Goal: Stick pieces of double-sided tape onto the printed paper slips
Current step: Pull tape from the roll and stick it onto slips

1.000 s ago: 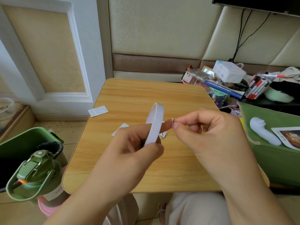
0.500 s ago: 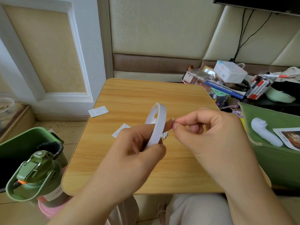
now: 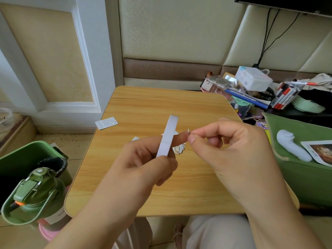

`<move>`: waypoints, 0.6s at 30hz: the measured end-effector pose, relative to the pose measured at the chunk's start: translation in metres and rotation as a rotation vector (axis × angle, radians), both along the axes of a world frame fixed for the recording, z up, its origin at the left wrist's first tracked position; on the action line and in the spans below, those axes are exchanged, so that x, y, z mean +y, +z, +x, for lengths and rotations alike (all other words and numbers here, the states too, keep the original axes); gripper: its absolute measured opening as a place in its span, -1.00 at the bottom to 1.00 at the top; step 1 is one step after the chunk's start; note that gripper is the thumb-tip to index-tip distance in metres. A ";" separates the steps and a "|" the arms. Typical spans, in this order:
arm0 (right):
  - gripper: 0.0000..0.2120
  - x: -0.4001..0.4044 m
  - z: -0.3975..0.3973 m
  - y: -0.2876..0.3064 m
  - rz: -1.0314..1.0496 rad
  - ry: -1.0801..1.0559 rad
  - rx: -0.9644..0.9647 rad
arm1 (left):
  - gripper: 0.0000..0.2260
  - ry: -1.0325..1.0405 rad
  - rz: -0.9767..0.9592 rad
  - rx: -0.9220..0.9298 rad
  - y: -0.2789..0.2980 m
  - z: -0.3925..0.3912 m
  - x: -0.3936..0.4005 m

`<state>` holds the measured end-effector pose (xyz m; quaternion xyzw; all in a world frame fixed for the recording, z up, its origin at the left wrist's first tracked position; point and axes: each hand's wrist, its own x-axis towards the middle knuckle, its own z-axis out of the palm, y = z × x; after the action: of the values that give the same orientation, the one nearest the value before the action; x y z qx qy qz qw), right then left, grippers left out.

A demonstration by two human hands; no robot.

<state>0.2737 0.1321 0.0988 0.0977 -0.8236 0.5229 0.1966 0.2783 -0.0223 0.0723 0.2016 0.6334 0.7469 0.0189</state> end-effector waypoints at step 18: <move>-0.97 0.008 -0.040 -0.012 -0.030 -0.083 -0.084 | -0.79 0.168 -0.186 -0.019 -0.004 -0.035 0.018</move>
<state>0.2339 0.1400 0.0868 0.0385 -0.8267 0.5300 0.1849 0.2435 -0.0040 0.0684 0.1382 0.7143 0.6858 -0.0193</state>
